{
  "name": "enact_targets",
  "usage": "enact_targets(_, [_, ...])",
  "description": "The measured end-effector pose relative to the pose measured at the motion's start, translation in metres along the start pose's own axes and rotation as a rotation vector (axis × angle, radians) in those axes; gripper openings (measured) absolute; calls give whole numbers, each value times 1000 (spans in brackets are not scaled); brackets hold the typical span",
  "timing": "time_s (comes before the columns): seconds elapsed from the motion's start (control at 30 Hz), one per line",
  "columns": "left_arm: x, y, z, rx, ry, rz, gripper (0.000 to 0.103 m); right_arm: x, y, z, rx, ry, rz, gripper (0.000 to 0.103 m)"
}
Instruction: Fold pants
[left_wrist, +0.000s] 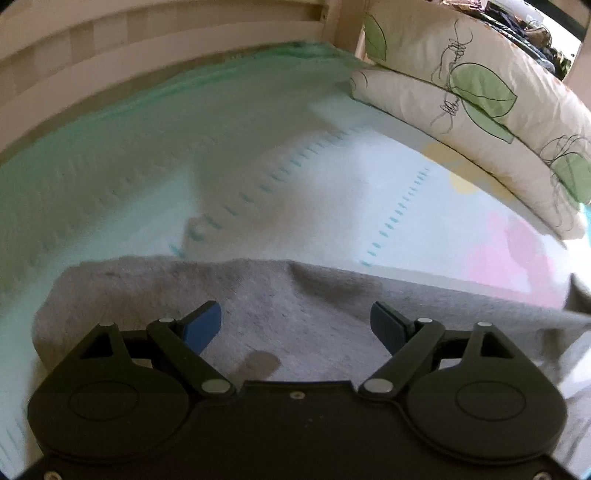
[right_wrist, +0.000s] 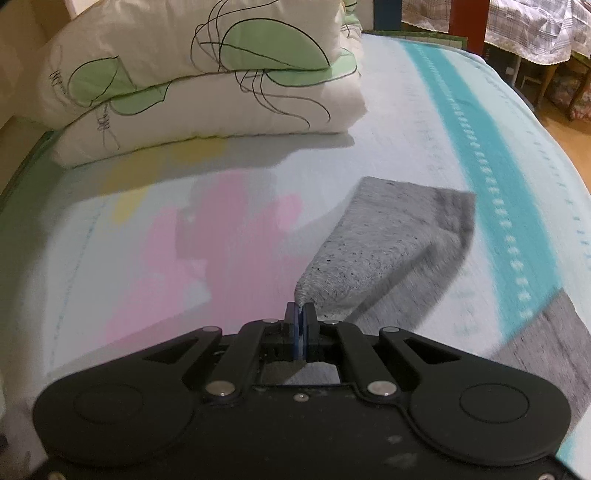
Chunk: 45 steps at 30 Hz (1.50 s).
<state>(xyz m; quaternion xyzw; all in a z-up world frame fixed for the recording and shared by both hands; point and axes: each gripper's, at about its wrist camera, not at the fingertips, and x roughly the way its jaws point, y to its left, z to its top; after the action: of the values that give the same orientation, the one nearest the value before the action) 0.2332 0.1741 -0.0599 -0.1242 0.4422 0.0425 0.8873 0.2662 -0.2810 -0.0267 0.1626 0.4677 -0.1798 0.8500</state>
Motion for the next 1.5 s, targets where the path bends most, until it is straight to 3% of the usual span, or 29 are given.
enact_targets(0.1, [4, -4, 10, -18, 65, -59, 88, -2, -7, -10, -9, 5, 11, 2])
enact_targets(0.27, [24, -17, 32, -17, 126, -61, 88, -5, -14, -20, -10, -6, 33, 2])
enact_targets(0.43, [51, -30, 46, -46, 217, -118, 87, -6, -18, -23, -23, -25, 55, 2])
enact_targets(0.7, [100, -52, 49, -2, 331, -6, 86, -8, -25, -29, -27, -32, 89, 2])
enact_targets(0.8, [114, -50, 47, -14, 356, 44, 65, -7, -29, -31, -20, -28, 99, 2])
enact_targets(0.87, [118, -45, 44, -77, 368, 20, 39, -7, -30, -33, -19, -25, 103, 2])
enact_targets(0.9, [116, -41, 42, -116, 373, -2, 16, -7, -31, -34, -17, -24, 106, 2])
enact_targets(0.97, [98, -36, 37, -153, 324, -23, 13, -10, -33, -35, -10, -26, 110, 2])
enact_targets(1.1, [32, -33, 20, -100, 182, -50, 10, -31, -40, -36, -20, -67, 119, 2])
enact_targets(1.27, [-52, -9, -26, -88, 57, -112, 9, -73, -65, -50, 2, -134, 134, 2])
enact_targets(1.5, [-101, 7, -96, -93, -12, -131, 9, -105, -107, -95, 54, -124, 158, 2])
